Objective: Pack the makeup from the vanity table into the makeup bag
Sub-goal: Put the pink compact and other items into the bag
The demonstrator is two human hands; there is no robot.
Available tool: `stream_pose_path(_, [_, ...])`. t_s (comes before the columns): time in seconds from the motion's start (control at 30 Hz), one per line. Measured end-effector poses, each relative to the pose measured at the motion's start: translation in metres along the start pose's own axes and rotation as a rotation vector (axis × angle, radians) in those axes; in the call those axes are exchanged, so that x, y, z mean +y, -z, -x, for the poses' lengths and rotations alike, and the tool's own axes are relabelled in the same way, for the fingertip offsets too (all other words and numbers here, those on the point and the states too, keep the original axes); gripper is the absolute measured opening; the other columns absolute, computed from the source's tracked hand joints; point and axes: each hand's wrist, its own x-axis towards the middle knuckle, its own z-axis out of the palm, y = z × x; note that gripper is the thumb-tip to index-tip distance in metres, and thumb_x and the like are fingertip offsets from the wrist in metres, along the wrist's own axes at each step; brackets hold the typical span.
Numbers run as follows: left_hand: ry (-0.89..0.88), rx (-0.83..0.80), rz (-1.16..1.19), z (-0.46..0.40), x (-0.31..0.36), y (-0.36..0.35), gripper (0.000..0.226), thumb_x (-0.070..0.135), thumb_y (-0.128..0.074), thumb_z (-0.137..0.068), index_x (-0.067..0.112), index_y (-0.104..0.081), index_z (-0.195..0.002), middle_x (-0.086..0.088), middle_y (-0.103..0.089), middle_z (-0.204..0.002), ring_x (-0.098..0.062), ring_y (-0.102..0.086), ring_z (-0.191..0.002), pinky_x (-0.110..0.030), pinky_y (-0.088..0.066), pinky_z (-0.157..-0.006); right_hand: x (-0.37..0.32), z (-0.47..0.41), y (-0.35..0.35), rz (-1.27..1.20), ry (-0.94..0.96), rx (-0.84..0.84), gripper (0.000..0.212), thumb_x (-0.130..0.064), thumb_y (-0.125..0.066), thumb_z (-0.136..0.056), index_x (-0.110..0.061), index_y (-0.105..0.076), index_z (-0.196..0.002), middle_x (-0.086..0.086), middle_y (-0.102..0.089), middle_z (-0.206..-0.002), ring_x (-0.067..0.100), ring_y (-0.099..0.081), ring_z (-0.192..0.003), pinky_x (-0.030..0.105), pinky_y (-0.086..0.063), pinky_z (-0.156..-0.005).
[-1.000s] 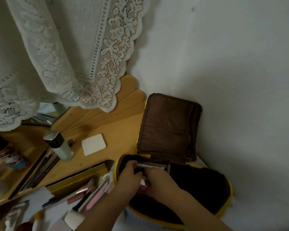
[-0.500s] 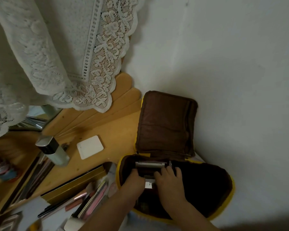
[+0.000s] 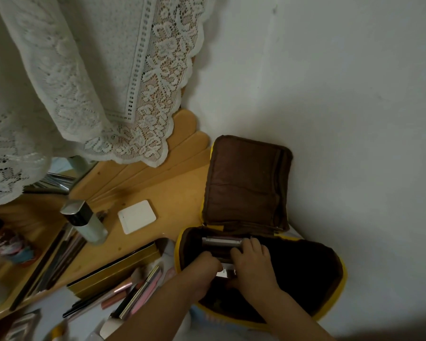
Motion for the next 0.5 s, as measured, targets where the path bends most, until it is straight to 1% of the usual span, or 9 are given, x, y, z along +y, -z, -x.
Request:
stream_pose_path(0.1, [0.012,0.024,0.000,0.000,0.001,-0.001,0.020,-0.006,-0.036,-0.092,0.002,-0.054,-0.094,-0.010,-0.052,-0.084,-0.019,-0.049,-0.070,-0.023,-0.044,-0.053,0.005,0.001,0.012,-0.018,0.054,0.028,0.065,-0.053,-0.084,-0.005,-0.024,-0.064,-0.059,-0.003,-0.058,-0.064,0.016,-0.061,-0.062,0.028,-0.052,-0.051])
stream_pose_path(0.17, [-0.027,0.002,-0.029,-0.001,0.000,-0.003,0.031,-0.006,-0.037,-0.089,0.002,-0.050,-0.116,-0.013,-0.055,-0.102,-0.023,-0.054,-0.082,-0.026,-0.045,-0.061,0.009,0.003,0.021,-0.010,0.090,0.057,0.061,-0.054,-0.086,-0.013,-0.024,-0.064,-0.062,-0.003,-0.058,-0.066,0.015,-0.060,-0.064,0.026,-0.052,-0.052])
stream_pose_path(0.2, [-0.043,-0.010,-0.039,0.002,0.001,-0.005,0.037,-0.006,-0.038,-0.088,0.003,-0.047,-0.123,-0.016,-0.055,-0.113,-0.028,-0.055,-0.094,-0.029,-0.045,-0.070,0.011,0.005,0.025,-0.006,0.108,0.052,0.058,-0.053,-0.087,-0.025,-0.022,-0.066,-0.070,-0.002,-0.059,-0.072,0.017,-0.060,-0.071,0.029,-0.054,-0.058])
stream_pose_path(0.23, [-0.059,-0.003,-0.039,0.001,0.001,-0.007,0.040,-0.006,-0.039,-0.088,0.003,-0.045,-0.126,-0.018,-0.053,-0.119,-0.030,-0.053,-0.102,-0.032,-0.044,-0.077,0.013,0.008,0.028,-0.030,0.127,0.040,0.054,-0.049,-0.086,-0.044,-0.020,-0.066,-0.084,0.002,-0.060,-0.086,0.020,-0.058,-0.085,0.034,-0.054,-0.071])
stream_pose_path(0.27, [-0.069,0.014,-0.043,0.005,0.001,-0.008,0.040,-0.005,-0.039,-0.089,0.003,-0.045,-0.127,-0.020,-0.052,-0.120,-0.030,-0.051,-0.104,-0.032,-0.042,-0.079,0.015,0.010,0.030,-0.060,0.137,0.001,0.048,-0.044,-0.078,-0.065,-0.018,-0.062,-0.102,0.004,-0.056,-0.103,0.023,-0.051,-0.102,0.035,-0.047,-0.085])
stream_pose_path(0.3, [-0.082,0.033,-0.037,0.006,0.002,-0.010,0.038,-0.004,-0.038,-0.090,0.002,-0.046,-0.126,-0.020,-0.052,-0.118,-0.029,-0.050,-0.101,-0.031,-0.043,-0.079,0.018,0.014,0.029,-0.079,0.156,-0.038,0.044,-0.040,-0.067,-0.078,-0.017,-0.056,-0.114,0.004,-0.050,-0.117,0.023,-0.042,-0.114,0.034,-0.039,-0.093])
stream_pose_path(0.33, [-0.090,0.053,-0.013,0.009,0.002,-0.011,0.036,-0.003,-0.038,-0.091,0.000,-0.046,-0.126,-0.019,-0.053,-0.115,-0.029,-0.050,-0.100,-0.032,-0.045,-0.082,0.019,0.016,0.027,-0.099,0.164,-0.095,0.042,-0.038,-0.061,-0.084,-0.017,-0.052,-0.120,0.004,-0.046,-0.123,0.023,-0.037,-0.120,0.034,-0.035,-0.096])
stream_pose_path(0.4, [-0.109,0.084,0.055,0.012,0.001,-0.011,0.036,-0.004,-0.035,-0.092,-0.001,-0.047,-0.126,-0.018,-0.056,-0.108,-0.030,-0.055,-0.097,-0.036,-0.048,-0.086,0.018,0.019,0.027,-0.079,0.173,-0.131,0.043,-0.038,-0.062,-0.083,-0.018,-0.053,-0.119,0.005,-0.045,-0.125,0.025,-0.036,-0.122,0.035,-0.034,-0.095])
stream_pose_path(0.5, [-0.132,0.161,0.045,0.019,-0.001,-0.012,0.036,-0.003,-0.035,-0.095,-0.006,-0.043,-0.129,0.000,-0.047,-0.077,-0.014,-0.049,-0.072,-0.022,-0.043,-0.061,0.009,0.016,0.032,-0.001,0.170,-0.035,0.045,-0.040,-0.079,-0.064,-0.019,-0.066,-0.101,0.010,-0.055,-0.113,0.033,-0.050,-0.115,0.045,-0.044,-0.088])
